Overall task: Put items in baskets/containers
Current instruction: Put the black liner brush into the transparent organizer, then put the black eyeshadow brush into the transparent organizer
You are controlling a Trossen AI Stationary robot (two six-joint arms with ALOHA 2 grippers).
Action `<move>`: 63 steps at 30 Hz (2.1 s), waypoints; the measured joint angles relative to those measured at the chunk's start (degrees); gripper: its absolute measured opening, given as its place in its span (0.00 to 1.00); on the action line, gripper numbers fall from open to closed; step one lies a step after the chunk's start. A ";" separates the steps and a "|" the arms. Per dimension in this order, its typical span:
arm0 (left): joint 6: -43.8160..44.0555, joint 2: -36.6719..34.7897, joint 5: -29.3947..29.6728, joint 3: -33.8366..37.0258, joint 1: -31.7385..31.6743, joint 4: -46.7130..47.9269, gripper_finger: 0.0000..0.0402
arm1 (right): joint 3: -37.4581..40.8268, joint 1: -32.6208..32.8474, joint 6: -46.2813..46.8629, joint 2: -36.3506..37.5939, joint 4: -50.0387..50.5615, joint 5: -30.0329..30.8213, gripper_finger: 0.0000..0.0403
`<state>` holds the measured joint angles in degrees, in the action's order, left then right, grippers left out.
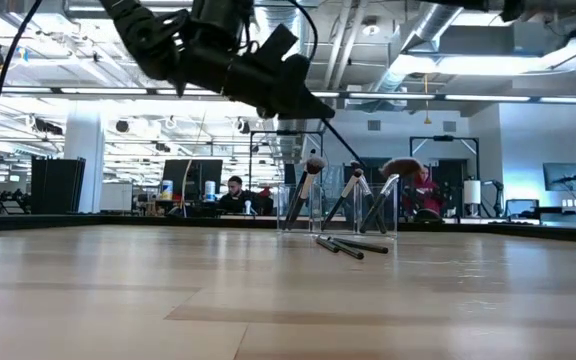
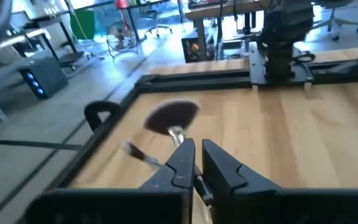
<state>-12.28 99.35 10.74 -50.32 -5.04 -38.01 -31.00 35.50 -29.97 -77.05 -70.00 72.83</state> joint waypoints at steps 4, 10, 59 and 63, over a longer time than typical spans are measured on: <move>-2.45 0.00 0.66 -1.54 -0.34 0.30 0.04 | 0.00 1.65 3.54 2.07 7.75 0.82 0.29; -2.09 -0.02 4.56 -1.51 -0.55 10.07 0.05 | 0.00 2.00 0.54 1.64 14.54 0.78 0.29; 4.29 -23.76 6.84 7.29 4.11 37.87 0.28 | -7.87 -16.35 55.56 -34.49 34.02 -25.77 0.29; 7.45 -25.73 6.83 12.70 3.93 37.13 0.28 | -8.54 -16.29 57.97 -35.75 35.09 -24.40 0.29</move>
<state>-4.83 73.62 17.57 -37.62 -1.10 -0.88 -39.55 19.21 28.01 -112.81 -34.91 48.43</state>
